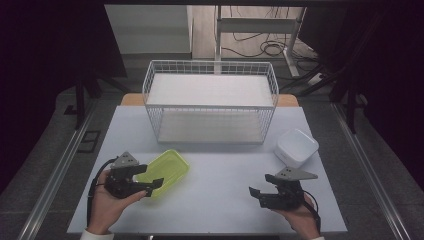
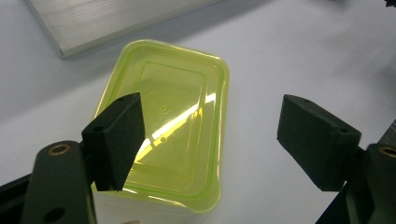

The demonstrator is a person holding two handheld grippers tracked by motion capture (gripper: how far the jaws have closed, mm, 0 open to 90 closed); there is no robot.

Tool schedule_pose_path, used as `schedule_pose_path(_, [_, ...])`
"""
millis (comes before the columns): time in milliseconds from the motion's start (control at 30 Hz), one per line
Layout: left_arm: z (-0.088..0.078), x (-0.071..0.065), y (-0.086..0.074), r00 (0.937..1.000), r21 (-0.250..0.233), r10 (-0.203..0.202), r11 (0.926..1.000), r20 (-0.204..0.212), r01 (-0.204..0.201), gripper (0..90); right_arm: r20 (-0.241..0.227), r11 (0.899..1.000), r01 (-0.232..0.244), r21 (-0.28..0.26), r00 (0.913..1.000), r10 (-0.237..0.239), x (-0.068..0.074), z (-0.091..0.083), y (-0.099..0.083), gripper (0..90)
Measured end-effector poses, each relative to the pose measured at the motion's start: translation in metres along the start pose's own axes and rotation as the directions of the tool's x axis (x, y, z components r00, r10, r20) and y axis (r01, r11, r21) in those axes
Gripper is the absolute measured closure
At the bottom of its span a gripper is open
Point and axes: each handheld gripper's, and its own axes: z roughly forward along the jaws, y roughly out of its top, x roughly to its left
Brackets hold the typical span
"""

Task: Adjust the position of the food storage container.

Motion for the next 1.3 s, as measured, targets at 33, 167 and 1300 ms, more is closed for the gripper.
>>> schedule_pose_path(33, [0.000, 0.000, 0.000, 1.0000, 0.000, 0.000, 1.0000, 0.000, 0.000, 23.2, 0.000, 1.000, 0.000, 0.000, 1.0000, 0.000, 0.000, 0.000, 0.000, 24.9])
schedule_pose_path(167, [-0.002, 0.002, -0.001, 1.0000, -0.002, -0.007, 1.0000, -0.001, 0.007, 23.3, -0.013, 1.000, 0.001, 0.019, 0.9999, -0.001, 0.000, 0.005, -0.001, 24.9])
schedule_pose_path(1300, [0.034, 0.027, 0.037, 0.9997, 0.021, 0.013, 0.9997, -0.021, -0.012, 28.2, 0.003, 0.997, -0.037, 0.065, 0.9993, 0.037, 0.005, 0.006, -0.007, 25.8])
